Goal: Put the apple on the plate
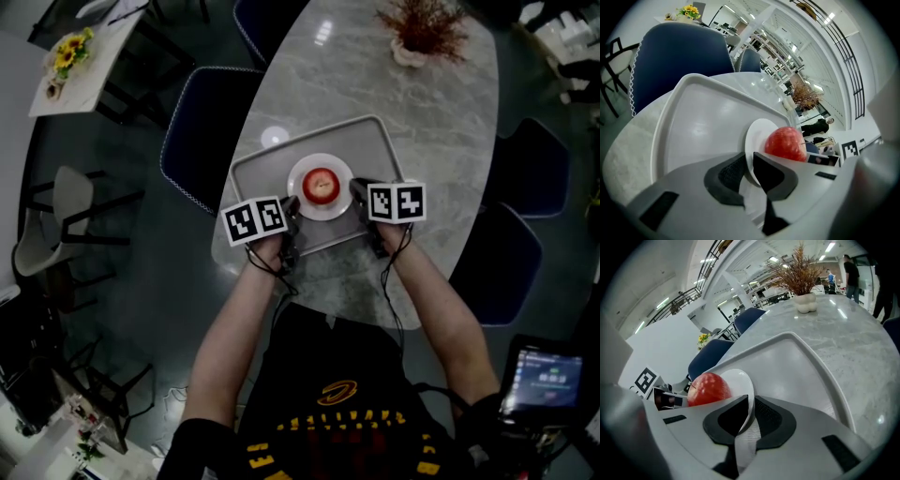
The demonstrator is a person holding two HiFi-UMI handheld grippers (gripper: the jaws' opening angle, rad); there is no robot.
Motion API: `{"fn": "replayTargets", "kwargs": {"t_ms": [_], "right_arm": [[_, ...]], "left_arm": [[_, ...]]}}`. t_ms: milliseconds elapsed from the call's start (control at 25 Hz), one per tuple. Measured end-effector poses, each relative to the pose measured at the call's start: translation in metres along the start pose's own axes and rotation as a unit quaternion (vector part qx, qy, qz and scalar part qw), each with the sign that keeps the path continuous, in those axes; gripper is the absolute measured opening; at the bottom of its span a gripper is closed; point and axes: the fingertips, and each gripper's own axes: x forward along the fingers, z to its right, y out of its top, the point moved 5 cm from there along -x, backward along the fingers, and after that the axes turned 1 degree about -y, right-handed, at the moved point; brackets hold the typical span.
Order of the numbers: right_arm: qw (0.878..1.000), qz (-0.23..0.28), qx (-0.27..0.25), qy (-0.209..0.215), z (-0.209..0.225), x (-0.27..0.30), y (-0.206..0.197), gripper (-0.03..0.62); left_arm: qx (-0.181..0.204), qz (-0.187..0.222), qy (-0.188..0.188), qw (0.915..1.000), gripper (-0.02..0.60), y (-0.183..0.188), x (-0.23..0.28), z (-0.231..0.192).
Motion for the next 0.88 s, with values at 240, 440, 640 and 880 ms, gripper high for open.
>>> {"fn": "replayTargets", "kwargs": {"t_ms": [240, 440, 640, 880], "right_arm": [[0.999, 0.042, -0.007, -0.009, 0.003, -0.010, 0.003, 0.034], [0.996, 0.077, 0.014, 0.031, -0.001, -0.030, -0.004, 0.034], [0.990, 0.092, -0.016, 0.106, -0.025, -0.061, -0.021, 0.032], [0.982, 0.117, -0.020, 0.143, -0.029, -0.114, -0.052, 0.006]], "left_arm": [[0.088, 0.006, 0.034, 0.9956, 0.043, 0.003, -0.005, 0.001], [0.097, 0.047, 0.022, 0.9940, 0.043, -0.002, -0.021, 0.011], [0.172, 0.069, -0.004, 0.9826, 0.041, -0.020, -0.053, 0.036], [0.212, 0.063, -0.049, 0.9740, 0.002, -0.077, -0.081, 0.071]]}}
